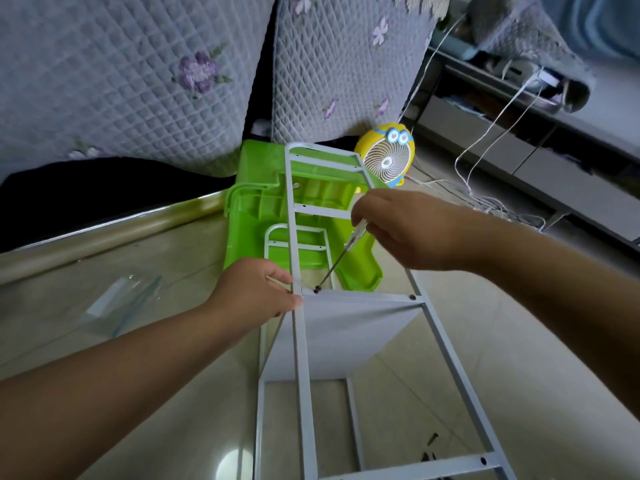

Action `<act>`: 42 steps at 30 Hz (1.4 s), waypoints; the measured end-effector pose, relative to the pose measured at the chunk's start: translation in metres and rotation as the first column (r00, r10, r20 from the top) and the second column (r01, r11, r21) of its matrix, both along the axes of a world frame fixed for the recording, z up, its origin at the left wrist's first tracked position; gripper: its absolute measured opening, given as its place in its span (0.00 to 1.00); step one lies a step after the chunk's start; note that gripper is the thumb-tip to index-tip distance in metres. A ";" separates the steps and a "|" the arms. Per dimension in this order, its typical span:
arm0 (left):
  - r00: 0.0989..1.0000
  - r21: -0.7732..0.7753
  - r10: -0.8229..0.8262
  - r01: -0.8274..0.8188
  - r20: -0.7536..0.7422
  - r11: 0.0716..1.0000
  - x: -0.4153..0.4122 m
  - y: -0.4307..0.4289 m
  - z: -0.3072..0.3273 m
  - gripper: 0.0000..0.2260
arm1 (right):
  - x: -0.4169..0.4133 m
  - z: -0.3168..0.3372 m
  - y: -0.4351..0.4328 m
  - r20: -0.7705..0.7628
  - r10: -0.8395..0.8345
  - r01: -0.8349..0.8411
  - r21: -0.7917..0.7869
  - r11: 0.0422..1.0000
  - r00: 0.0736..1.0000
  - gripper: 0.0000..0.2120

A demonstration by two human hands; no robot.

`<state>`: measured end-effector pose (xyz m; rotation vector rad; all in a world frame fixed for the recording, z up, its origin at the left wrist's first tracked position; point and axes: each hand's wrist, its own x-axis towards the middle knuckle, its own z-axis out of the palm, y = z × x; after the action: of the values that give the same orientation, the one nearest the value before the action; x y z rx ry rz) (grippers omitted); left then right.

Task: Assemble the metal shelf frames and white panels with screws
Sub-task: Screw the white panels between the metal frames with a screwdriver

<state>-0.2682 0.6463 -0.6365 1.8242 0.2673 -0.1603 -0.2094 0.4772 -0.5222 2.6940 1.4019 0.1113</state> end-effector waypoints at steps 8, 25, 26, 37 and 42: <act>1.000 0.012 -0.002 0.002 -0.006 1.000 0.000 0.001 0.001 0.10 | -0.005 0.023 0.023 -0.096 -0.109 0.086 -0.223 0.971 0.989 0.13; 1.000 0.046 -0.006 0.005 0.002 0.999 0.000 -0.001 0.002 0.08 | -0.024 0.021 0.018 -0.174 -0.184 0.172 -0.077 0.982 0.967 0.09; 1.000 0.050 -0.009 0.009 0.003 0.999 0.000 -0.001 0.001 0.08 | -0.024 0.022 0.017 -0.143 -0.167 0.159 -0.065 0.985 0.976 0.09; 1.000 0.050 0.001 -0.002 0.013 0.999 0.000 -0.001 -0.001 0.08 | -0.030 0.012 0.027 0.063 -0.275 0.282 -0.137 0.950 0.959 0.21; 1.000 0.048 -0.003 0.002 0.012 0.999 -0.001 -0.003 0.001 0.09 | -0.023 0.004 0.016 -0.142 -0.229 0.236 0.032 0.971 0.963 0.10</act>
<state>-0.2691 0.6437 -0.6359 1.8730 0.2625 -0.1454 -0.2326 0.4933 -0.5182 2.9329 1.1144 -0.0603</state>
